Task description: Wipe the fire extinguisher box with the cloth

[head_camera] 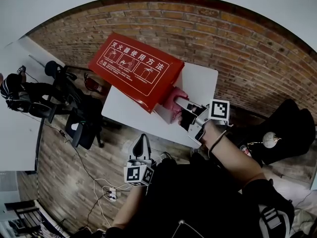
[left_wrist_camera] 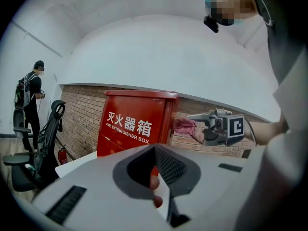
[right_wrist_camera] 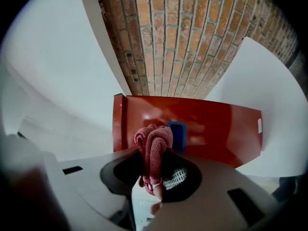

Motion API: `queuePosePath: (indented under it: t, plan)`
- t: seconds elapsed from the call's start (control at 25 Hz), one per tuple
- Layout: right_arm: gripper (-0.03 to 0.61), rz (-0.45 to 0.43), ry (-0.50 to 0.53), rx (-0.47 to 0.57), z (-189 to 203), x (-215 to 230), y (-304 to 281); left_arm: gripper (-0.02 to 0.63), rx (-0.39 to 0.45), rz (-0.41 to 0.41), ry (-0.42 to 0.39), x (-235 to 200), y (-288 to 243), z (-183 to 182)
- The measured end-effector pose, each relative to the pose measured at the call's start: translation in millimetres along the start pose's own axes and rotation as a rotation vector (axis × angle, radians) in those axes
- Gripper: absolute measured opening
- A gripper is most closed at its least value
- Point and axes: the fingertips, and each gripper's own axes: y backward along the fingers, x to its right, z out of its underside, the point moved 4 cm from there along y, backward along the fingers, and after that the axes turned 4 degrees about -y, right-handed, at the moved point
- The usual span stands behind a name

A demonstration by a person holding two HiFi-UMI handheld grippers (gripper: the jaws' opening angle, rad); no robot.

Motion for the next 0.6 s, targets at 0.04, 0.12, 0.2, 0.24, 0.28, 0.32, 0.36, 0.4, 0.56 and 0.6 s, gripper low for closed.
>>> queuePosePath:
  t: [0.04,0.12,0.2,0.24,0.28,0.32,0.36,0.4,0.56,0.6]
  plan:
    - [0.104,-0.014,0.003,0.001,0,-6,-1,0.03,0.001,0.005,0.0,-2,-2,-1]
    - [0.104,-0.035,0.01,0.0,0,-18,-2,0.03,0.002,0.018,-0.002,-3,-6,-2]
    - [0.104,-0.061,0.012,-0.009,1,-29,-3,0.031,0.001,0.03,-0.005,-3,-10,-3]
    - [0.104,-0.078,0.013,-0.014,2,-34,-3,0.029,0.002,0.036,-0.006,-3,-11,-4]
    - [0.104,-0.094,0.016,-0.018,3,-40,-3,0.029,0.004,0.041,-0.007,-3,-13,-5]
    - [0.104,-0.108,0.022,-0.021,3,-46,-4,0.029,0.007,0.046,-0.008,-3,-16,-6]
    - [0.104,-0.117,0.028,-0.024,4,-51,-4,0.029,0.009,0.052,-0.008,-3,-18,-7]
    - [0.104,-0.12,0.031,-0.027,4,-54,-4,0.031,0.01,0.058,-0.009,-3,-20,-8]
    - [0.104,-0.129,0.007,-0.03,4,-53,-4,0.029,0.007,0.079,-0.014,-6,-24,-10]
    - [0.104,-0.132,0.004,-0.024,5,-53,-4,0.031,0.005,0.084,-0.014,-7,-25,-10]
